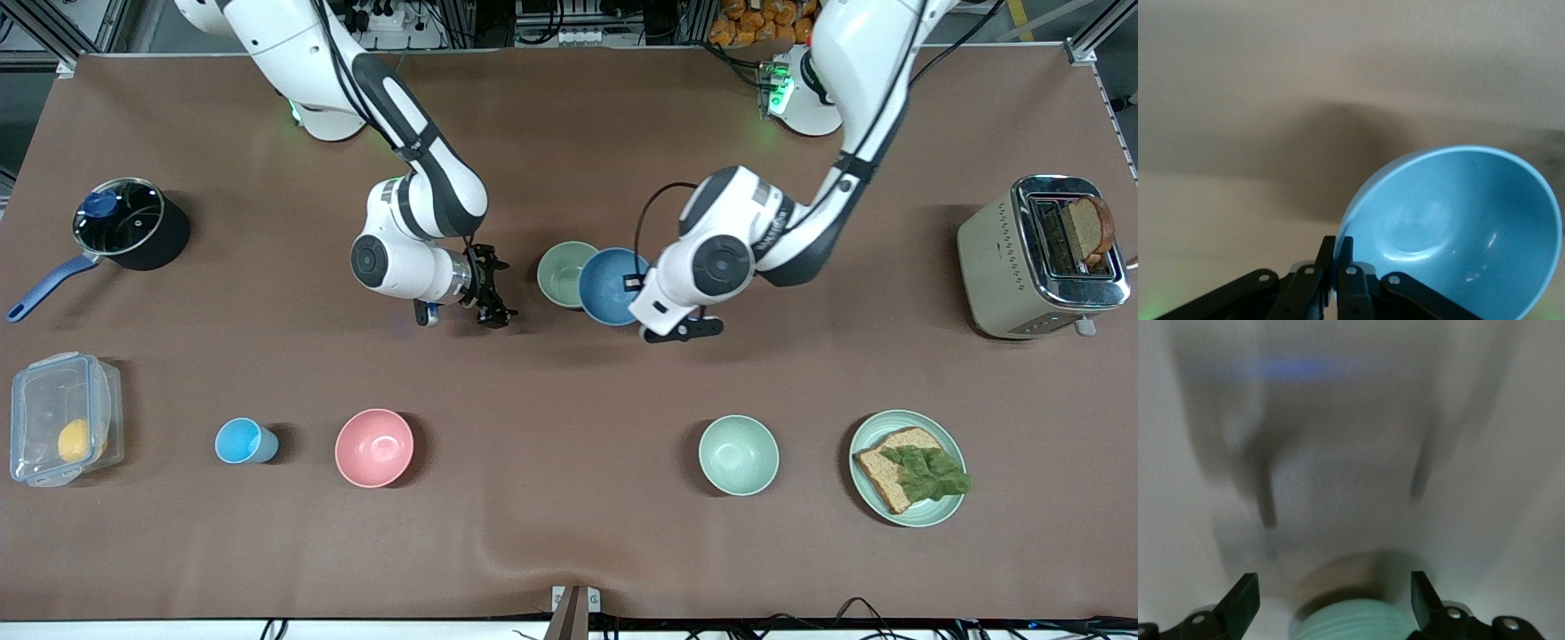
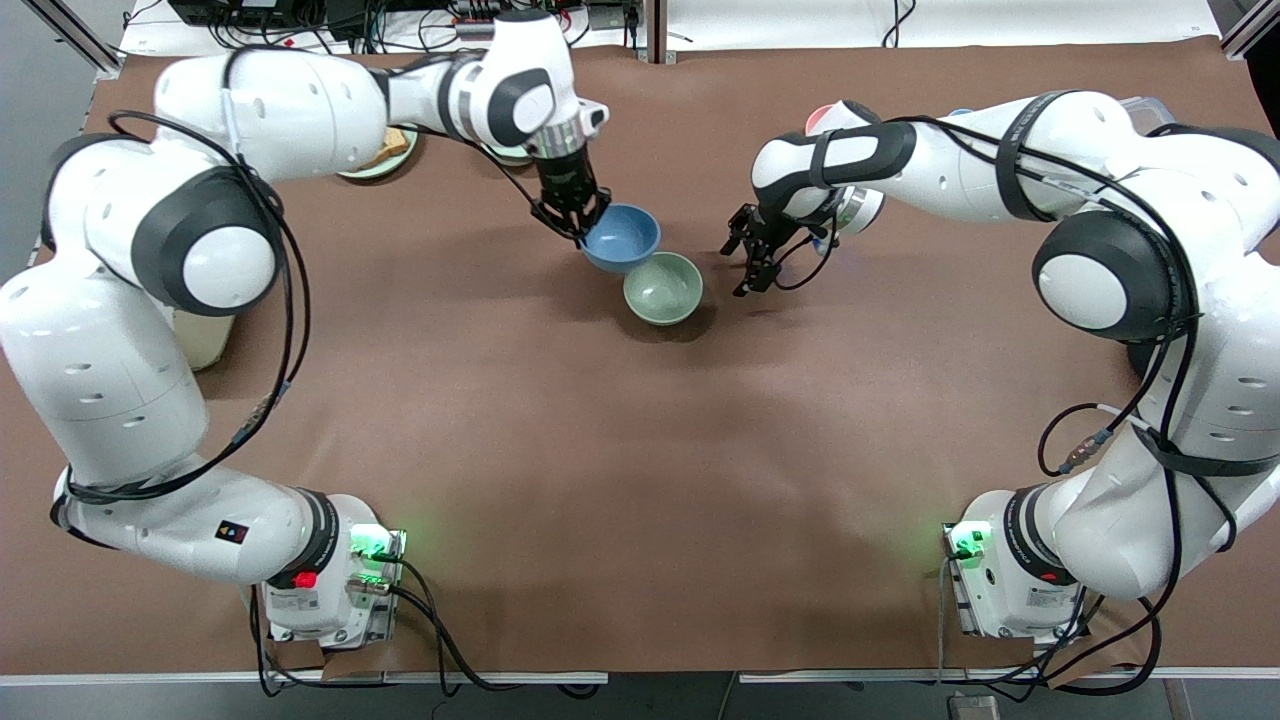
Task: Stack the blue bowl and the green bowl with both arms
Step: 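Lower the blue bowl into the green bowl with the left gripper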
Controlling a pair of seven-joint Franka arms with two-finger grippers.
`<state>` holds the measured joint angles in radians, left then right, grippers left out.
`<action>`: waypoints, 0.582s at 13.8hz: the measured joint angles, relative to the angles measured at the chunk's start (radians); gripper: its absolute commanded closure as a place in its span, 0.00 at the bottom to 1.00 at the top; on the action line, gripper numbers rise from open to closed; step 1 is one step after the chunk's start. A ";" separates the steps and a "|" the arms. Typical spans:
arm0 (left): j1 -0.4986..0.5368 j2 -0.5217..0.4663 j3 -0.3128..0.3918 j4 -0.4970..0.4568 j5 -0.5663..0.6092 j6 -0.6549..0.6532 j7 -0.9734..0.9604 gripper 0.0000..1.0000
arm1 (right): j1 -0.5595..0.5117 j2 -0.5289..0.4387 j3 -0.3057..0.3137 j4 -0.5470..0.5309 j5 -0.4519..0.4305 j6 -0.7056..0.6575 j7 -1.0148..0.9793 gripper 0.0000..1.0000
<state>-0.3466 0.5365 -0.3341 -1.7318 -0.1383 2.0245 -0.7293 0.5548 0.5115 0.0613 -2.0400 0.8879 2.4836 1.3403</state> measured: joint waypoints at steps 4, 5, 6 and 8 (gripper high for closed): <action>-0.058 0.044 0.000 -0.002 0.000 0.036 -0.052 1.00 | 0.060 0.025 0.001 -0.004 0.151 0.076 -0.113 0.00; -0.060 0.045 0.000 -0.002 0.000 0.037 -0.055 1.00 | 0.062 0.026 0.001 -0.006 0.153 0.078 -0.116 0.00; -0.064 0.045 0.000 0.000 0.000 0.037 -0.059 1.00 | 0.062 0.026 0.000 -0.009 0.153 0.078 -0.117 0.00; -0.076 0.045 0.000 0.004 0.000 0.040 -0.068 1.00 | 0.062 0.026 -0.003 -0.011 0.153 0.078 -0.121 0.00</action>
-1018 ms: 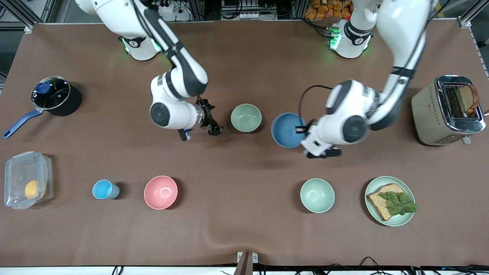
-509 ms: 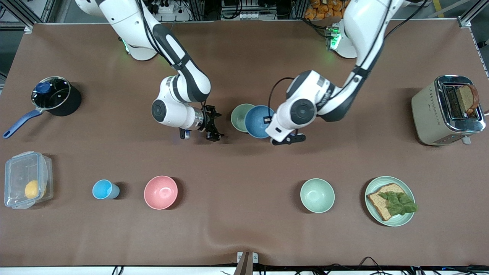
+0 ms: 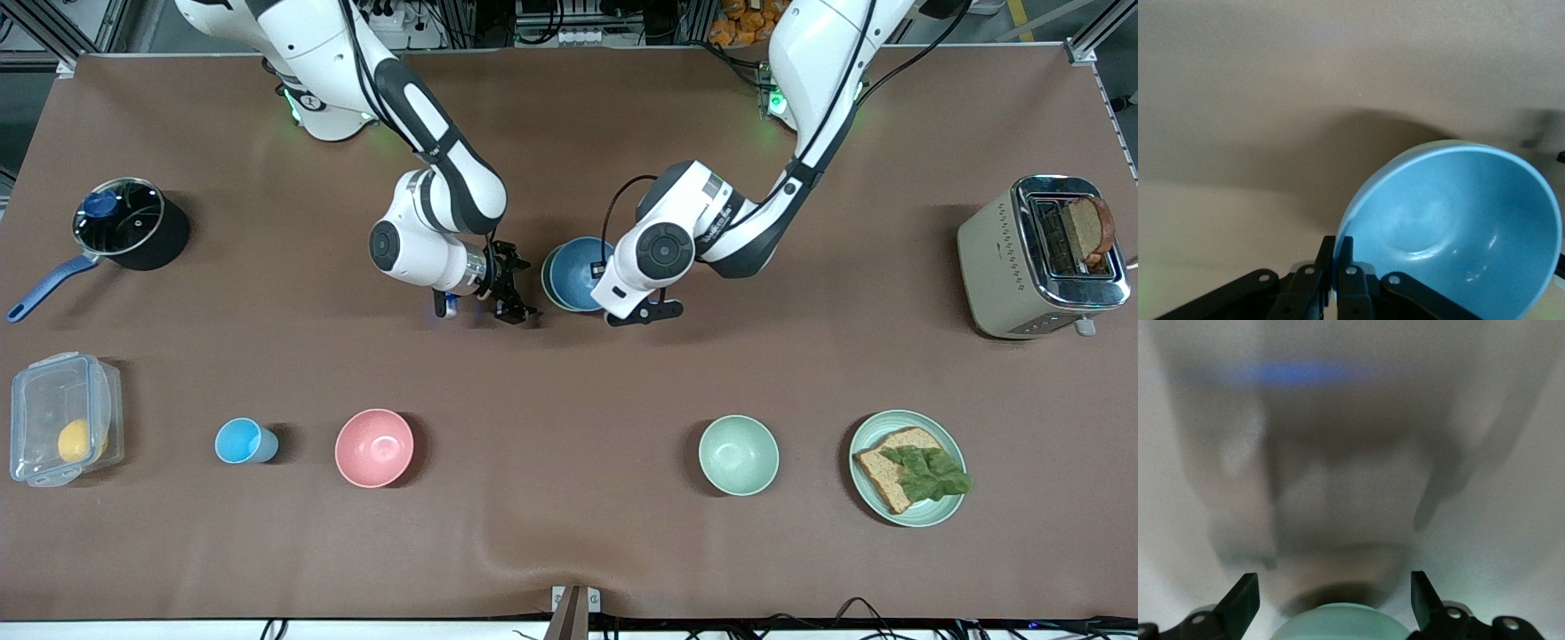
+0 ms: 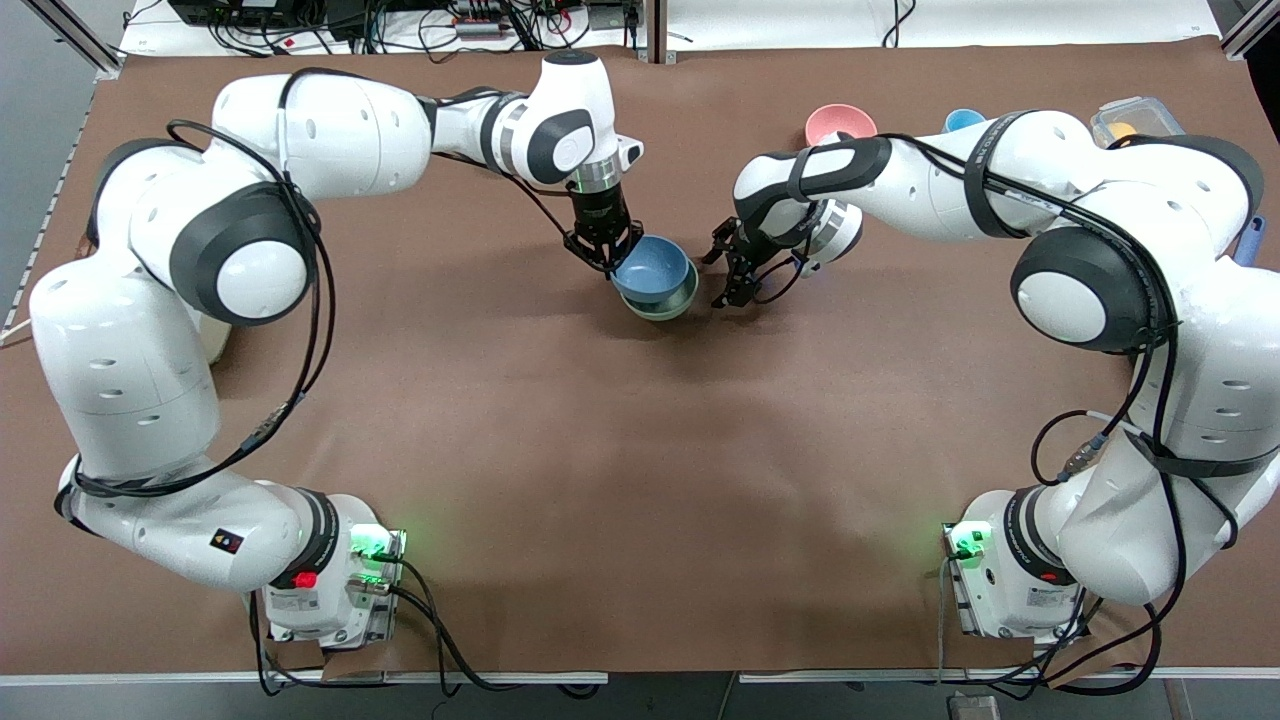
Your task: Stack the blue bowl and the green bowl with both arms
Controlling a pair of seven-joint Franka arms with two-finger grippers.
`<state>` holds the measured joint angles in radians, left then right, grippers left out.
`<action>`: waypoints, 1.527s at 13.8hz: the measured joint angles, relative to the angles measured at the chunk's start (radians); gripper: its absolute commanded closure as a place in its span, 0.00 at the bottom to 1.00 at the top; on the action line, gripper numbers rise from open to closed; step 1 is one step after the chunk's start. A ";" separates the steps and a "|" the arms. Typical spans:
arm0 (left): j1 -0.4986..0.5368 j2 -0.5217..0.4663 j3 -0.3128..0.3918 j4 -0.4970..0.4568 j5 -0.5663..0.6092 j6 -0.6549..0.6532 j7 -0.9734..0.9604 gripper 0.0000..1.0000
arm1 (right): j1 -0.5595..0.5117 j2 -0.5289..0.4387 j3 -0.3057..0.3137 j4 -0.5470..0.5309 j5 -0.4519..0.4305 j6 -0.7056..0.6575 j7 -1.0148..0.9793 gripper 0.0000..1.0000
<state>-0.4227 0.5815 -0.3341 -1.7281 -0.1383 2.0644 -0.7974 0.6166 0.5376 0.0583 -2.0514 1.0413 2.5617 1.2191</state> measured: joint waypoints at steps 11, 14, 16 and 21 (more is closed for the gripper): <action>-0.032 0.011 0.000 0.000 0.000 0.028 -0.034 1.00 | -0.004 -0.001 -0.003 -0.001 0.001 0.000 -0.037 0.00; -0.045 0.024 0.001 0.004 0.000 0.045 -0.092 0.00 | -0.004 -0.001 -0.003 -0.001 0.001 0.000 -0.046 0.00; -0.058 0.032 0.002 0.030 0.010 0.053 -0.174 0.00 | -0.004 -0.002 -0.003 -0.001 0.002 0.000 -0.057 0.00; -0.040 0.001 0.031 0.093 0.115 0.042 -0.223 0.00 | -0.012 -0.015 -0.012 0.000 0.001 -0.059 -0.075 0.00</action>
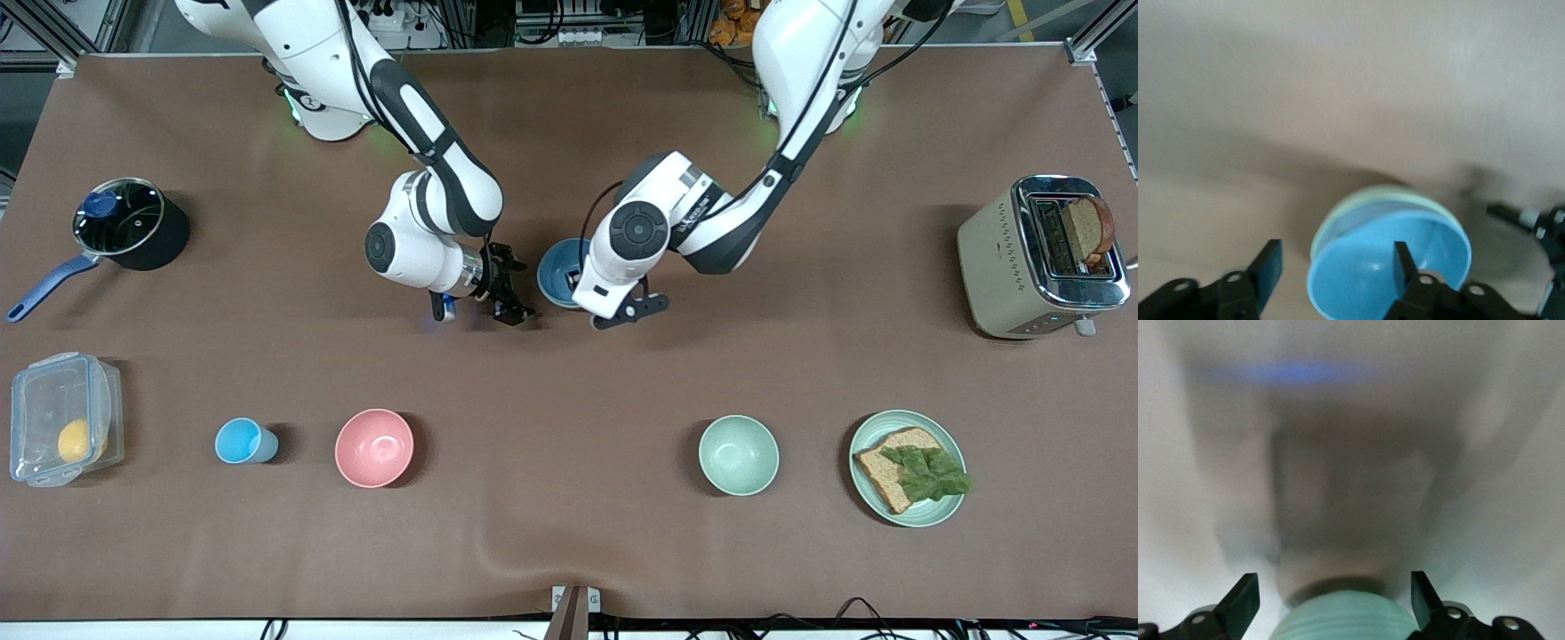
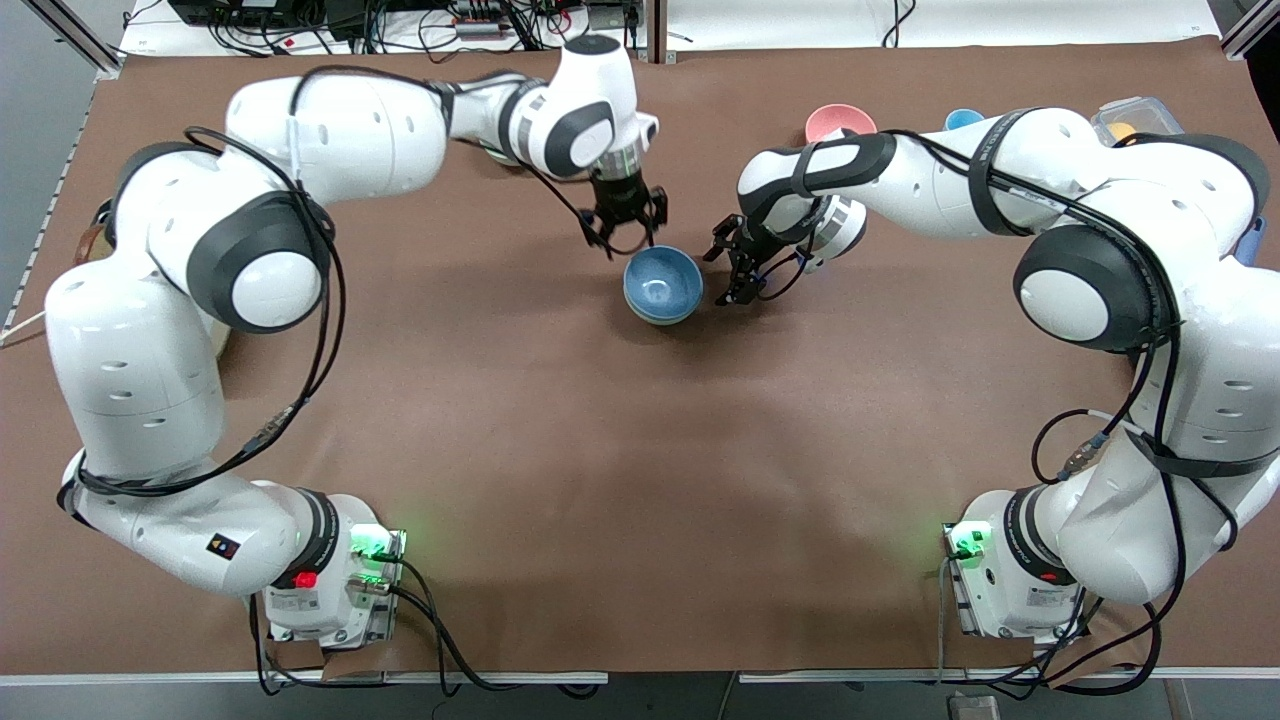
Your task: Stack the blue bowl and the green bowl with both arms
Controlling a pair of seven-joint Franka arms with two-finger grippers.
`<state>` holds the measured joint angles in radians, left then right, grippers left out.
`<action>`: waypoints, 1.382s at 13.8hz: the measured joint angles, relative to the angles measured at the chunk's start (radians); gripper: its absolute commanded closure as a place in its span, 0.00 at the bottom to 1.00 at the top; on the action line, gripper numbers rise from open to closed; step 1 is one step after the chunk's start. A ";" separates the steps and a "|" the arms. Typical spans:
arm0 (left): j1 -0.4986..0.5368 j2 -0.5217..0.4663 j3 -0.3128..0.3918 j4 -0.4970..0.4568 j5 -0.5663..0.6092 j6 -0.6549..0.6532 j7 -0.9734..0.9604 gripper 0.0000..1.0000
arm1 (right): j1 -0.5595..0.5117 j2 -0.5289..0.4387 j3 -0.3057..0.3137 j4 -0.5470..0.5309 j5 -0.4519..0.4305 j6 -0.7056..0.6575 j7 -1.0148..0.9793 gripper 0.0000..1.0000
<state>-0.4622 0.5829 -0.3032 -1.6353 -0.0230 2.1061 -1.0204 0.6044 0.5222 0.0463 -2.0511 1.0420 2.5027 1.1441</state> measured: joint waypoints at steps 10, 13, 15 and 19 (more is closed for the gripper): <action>0.368 -0.173 0.013 0.223 0.096 -0.387 0.358 0.00 | -0.235 -0.172 -0.184 0.069 -0.422 -0.721 -0.251 0.00; 0.440 -0.231 0.011 0.223 0.096 -0.470 0.518 0.00 | -0.368 -0.187 -0.201 0.157 -0.542 -0.904 -0.394 0.00; 0.460 -0.278 0.005 0.202 0.092 -0.518 0.543 0.00 | -0.429 -0.204 -0.204 0.232 -0.622 -0.988 -0.489 0.00; 0.464 -0.439 0.000 0.056 0.058 -0.528 0.548 0.00 | -0.432 -0.243 -0.196 0.430 -0.786 -1.114 -0.642 0.00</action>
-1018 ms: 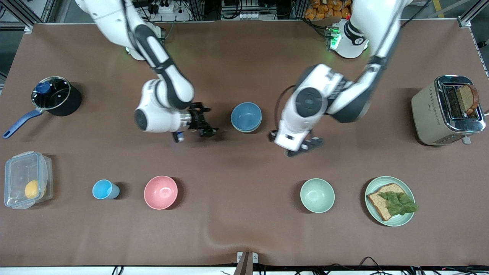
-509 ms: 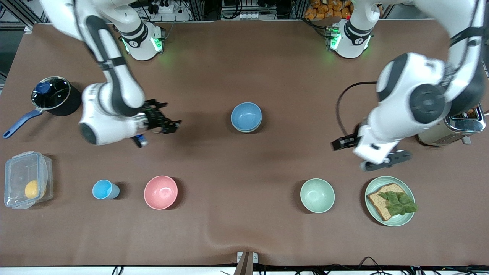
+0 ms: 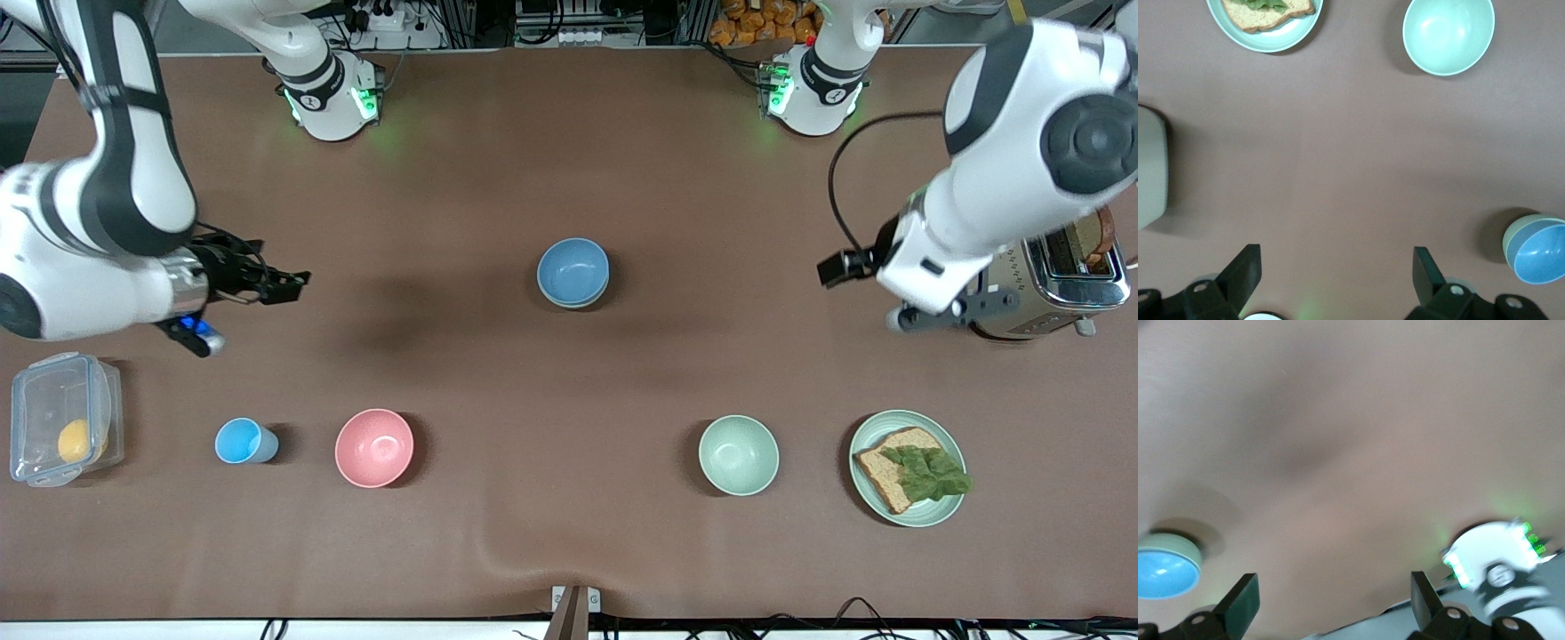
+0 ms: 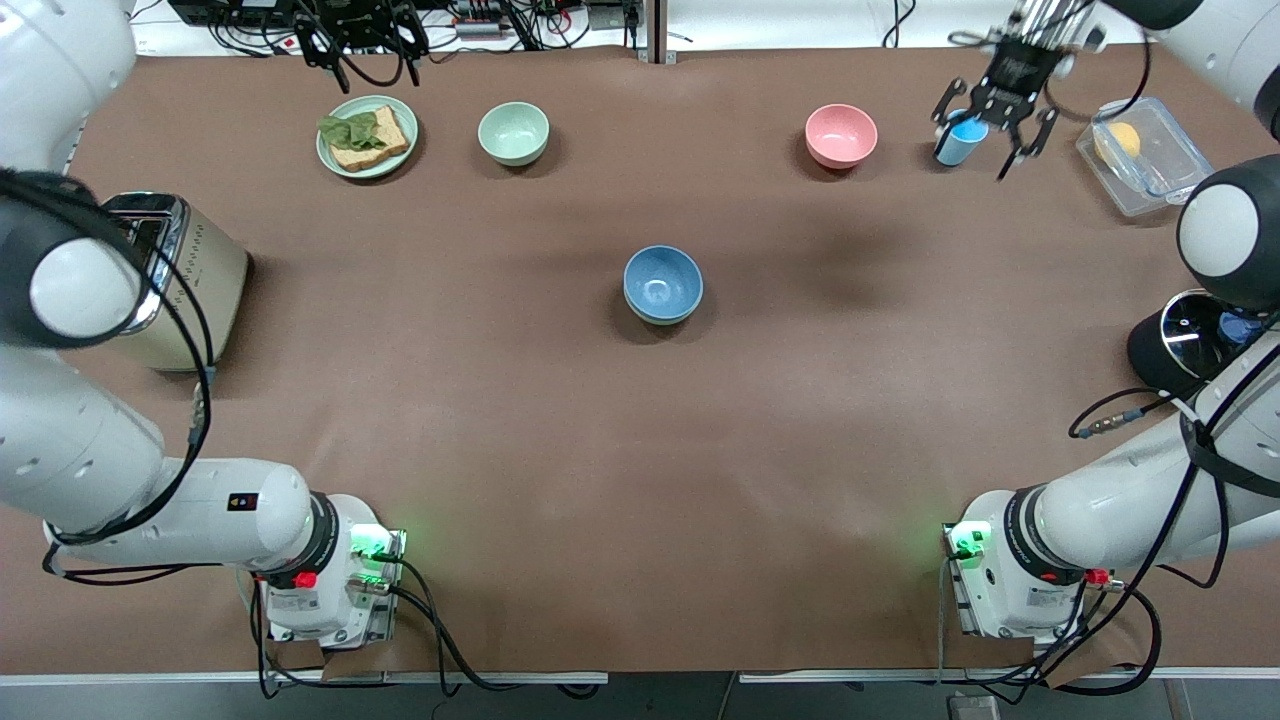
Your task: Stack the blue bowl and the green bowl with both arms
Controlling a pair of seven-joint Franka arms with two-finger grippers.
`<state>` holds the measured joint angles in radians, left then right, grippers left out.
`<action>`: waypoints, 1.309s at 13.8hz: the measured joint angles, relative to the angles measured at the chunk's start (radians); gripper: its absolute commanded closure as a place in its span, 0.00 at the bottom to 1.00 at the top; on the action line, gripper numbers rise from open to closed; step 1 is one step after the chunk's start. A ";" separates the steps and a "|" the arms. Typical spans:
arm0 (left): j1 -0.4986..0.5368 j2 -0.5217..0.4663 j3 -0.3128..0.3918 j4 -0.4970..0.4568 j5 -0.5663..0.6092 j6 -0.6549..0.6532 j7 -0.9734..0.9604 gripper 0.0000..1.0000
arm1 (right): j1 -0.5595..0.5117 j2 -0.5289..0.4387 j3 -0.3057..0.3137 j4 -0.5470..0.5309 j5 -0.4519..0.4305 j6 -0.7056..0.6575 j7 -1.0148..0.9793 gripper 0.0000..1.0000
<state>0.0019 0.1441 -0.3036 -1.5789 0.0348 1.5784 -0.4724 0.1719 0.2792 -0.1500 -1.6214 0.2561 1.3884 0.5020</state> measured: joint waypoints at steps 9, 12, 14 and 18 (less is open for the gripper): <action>-0.059 -0.120 0.209 -0.007 -0.006 0.004 0.335 0.00 | -0.023 -0.030 -0.015 0.166 -0.107 -0.004 -0.280 0.00; -0.082 -0.122 0.210 0.028 -0.008 -0.023 0.335 0.00 | -0.018 -0.064 -0.009 0.210 -0.118 0.038 -0.279 0.00; -0.084 -0.122 0.210 0.041 -0.012 -0.056 0.335 0.00 | -0.038 -0.071 -0.002 0.231 -0.119 0.060 -0.281 0.00; -0.084 -0.122 0.210 0.043 -0.015 -0.071 0.343 0.00 | -0.153 -0.096 0.137 0.278 -0.136 0.093 -0.292 0.00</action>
<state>-0.0817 0.0218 -0.0936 -1.5354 0.0196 1.5079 -0.1294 0.0191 0.1834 -0.0130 -1.3430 0.1204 1.4819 0.2099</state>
